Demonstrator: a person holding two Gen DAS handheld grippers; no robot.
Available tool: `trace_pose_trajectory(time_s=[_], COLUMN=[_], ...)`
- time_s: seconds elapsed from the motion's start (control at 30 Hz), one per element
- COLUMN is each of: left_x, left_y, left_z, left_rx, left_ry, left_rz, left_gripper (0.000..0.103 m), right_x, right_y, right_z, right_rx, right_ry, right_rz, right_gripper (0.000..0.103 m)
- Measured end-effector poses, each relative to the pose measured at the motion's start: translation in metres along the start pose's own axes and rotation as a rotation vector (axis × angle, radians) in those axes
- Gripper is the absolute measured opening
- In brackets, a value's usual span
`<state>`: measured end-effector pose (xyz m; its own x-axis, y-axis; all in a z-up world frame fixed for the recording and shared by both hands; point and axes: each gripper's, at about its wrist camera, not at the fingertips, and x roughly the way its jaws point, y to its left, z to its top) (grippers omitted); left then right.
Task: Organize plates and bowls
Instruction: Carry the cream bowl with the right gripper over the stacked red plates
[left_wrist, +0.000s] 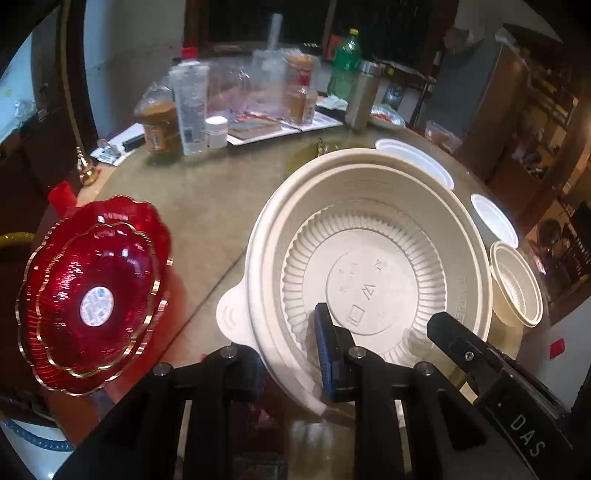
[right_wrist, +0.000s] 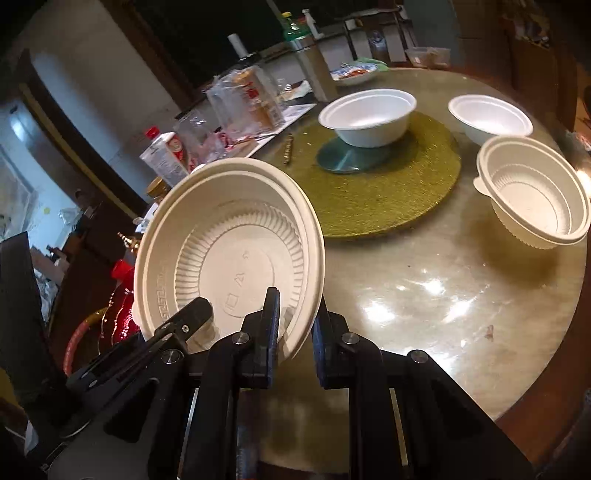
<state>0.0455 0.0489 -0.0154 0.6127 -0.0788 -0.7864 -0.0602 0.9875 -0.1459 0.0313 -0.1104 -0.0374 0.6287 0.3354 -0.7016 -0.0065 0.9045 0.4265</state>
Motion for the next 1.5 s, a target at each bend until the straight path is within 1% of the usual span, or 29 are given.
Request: trace_pose_trajectory(time_s=[0.27,0.5,0.73,1.07,1.27,1.5], left_x=[-0.019,-0.039,-0.055,-0.063,-0.069,-0.075], left_y=[0.019,0.038,0.053,0.082,0.101,0.124], left_z=[-0.002,-0.008,-0.011,-0.008,-0.008,-0.01], left_rx=[-0.033,-0.058,-0.081,-0.129,-0.166,-0.211], left_ry=[-0.054,-0.117,-0.164,-0.173,-0.179,-0.182], left_rz=[-0.009,-0.016,0.007,0.056,0.104,0.145], left_gripper=[0.02,0.02,0.02,0.02,0.02,0.02], right_x=[-0.008,-0.02,-0.024,-0.012,-0.003,0.01], right_y=[0.021,0.043,0.064,0.09,0.114,0.141], right_z=[-0.004,-0.011,-0.013,-0.014,-0.016,-0.02], right_rx=[-0.048,-0.112,-0.164,-0.212,-0.247,-0.288], right_ry=[-0.009,-0.046,-0.061,-0.036,-0.012,0.016], right_rz=[0.031,0.056,0.091,0.139,0.173,0.203], right_gripper=[0.016,0.016,0.016,0.016,0.016,0.016])
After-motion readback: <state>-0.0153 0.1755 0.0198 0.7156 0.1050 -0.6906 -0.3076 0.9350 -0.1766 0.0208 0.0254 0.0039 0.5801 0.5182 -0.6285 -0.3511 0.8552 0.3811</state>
